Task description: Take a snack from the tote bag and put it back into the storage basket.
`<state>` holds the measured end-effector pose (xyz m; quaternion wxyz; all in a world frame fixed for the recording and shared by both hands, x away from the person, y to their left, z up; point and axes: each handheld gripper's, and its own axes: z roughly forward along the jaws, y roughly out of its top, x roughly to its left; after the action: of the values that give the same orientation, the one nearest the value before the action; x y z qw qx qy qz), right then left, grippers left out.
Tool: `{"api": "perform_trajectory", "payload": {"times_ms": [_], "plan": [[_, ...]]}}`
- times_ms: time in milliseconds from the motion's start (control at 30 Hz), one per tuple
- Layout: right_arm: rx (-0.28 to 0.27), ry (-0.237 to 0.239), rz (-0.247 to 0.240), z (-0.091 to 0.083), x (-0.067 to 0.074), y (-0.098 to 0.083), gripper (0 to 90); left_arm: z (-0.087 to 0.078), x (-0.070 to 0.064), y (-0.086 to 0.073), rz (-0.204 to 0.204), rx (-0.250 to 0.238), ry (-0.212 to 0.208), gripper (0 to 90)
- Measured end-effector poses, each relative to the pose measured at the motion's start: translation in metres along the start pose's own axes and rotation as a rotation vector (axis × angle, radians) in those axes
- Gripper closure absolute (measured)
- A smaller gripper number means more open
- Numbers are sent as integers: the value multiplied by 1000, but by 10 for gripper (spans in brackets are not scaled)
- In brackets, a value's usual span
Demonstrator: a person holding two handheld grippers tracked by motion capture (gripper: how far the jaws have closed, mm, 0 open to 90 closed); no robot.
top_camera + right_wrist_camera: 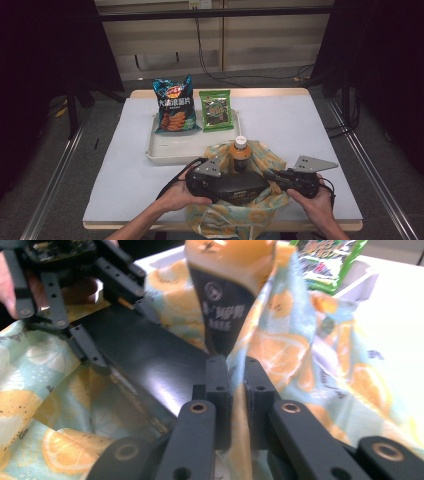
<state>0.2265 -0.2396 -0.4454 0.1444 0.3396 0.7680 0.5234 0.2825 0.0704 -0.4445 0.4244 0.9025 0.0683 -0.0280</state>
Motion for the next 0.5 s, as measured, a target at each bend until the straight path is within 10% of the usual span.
{"api": "perform_trajectory", "payload": {"times_ms": [500], "plan": [[-39, -50, 30, -14, -10, -1, 852, -32, 1, -3, -14, -92, -15, 434]]}}
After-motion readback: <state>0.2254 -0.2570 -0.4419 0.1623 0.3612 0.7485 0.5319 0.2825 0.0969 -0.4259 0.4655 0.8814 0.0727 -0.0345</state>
